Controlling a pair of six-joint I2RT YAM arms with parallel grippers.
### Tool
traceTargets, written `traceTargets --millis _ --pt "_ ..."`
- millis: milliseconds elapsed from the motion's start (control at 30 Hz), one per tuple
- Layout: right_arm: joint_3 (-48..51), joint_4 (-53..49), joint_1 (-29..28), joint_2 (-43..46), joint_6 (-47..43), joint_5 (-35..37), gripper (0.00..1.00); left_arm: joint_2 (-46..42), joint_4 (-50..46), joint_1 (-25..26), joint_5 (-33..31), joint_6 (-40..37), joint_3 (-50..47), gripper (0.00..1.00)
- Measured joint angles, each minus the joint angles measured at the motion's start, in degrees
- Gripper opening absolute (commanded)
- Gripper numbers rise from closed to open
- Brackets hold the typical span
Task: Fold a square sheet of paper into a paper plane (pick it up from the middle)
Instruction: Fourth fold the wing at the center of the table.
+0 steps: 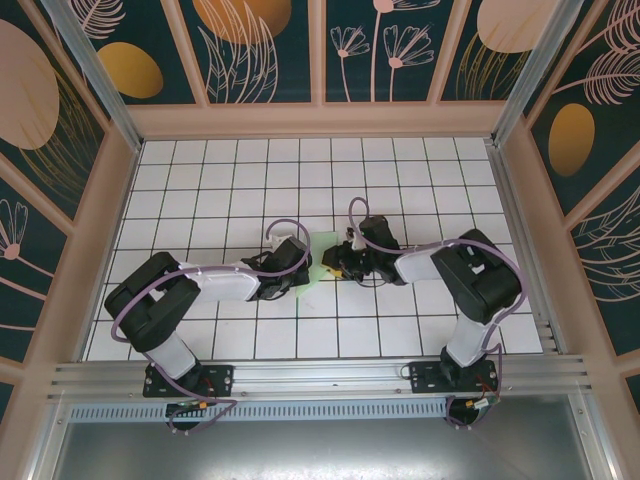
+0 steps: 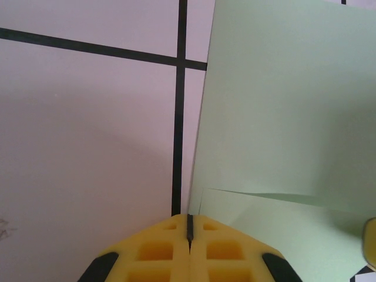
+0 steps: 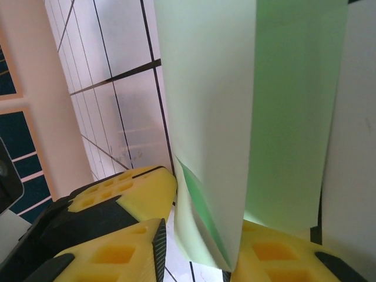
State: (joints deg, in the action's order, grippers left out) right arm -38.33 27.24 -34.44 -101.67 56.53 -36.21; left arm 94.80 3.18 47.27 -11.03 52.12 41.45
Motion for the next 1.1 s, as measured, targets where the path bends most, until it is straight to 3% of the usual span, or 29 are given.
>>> traceTargets --millis 167,367,500,733,867,967,1100 --pt "0.0 1.33 1.03 -1.44 -0.09 -1.27 0.15 -2.03 -1.2 0.0 -0.28 -0.02 0.0 0.06" --pt "0.61 1.46 2.49 0.74 -0.76 -0.35 0.02 -8.09 -3.19 -0.02 -1.79 -1.22 0.24 0.2" --pt "0.81 -2.89 2.51 7.72 -2.67 2.6 0.01 -13.44 -3.61 -0.11 -2.6 -3.04 0.44 0.3" --pt "-0.37 -12.74 2.54 20.5 -5.18 10.91 0.01 -20.92 0.22 -0.11 -2.8 -6.69 -0.15 0.59" --pt "-0.94 -16.5 2.54 20.63 -4.72 13.29 0.0 -22.45 4.44 -0.11 -2.62 -8.35 -1.44 0.71" --pt "-0.94 -18.16 2.54 18.78 -3.13 13.9 0.0 -22.27 7.58 -0.11 -1.14 -9.94 -2.86 0.74" --pt "-0.94 -18.97 2.54 16.06 0.04 13.94 0.0 -20.83 13.99 -0.11 3.76 -14.62 -6.29 0.85"
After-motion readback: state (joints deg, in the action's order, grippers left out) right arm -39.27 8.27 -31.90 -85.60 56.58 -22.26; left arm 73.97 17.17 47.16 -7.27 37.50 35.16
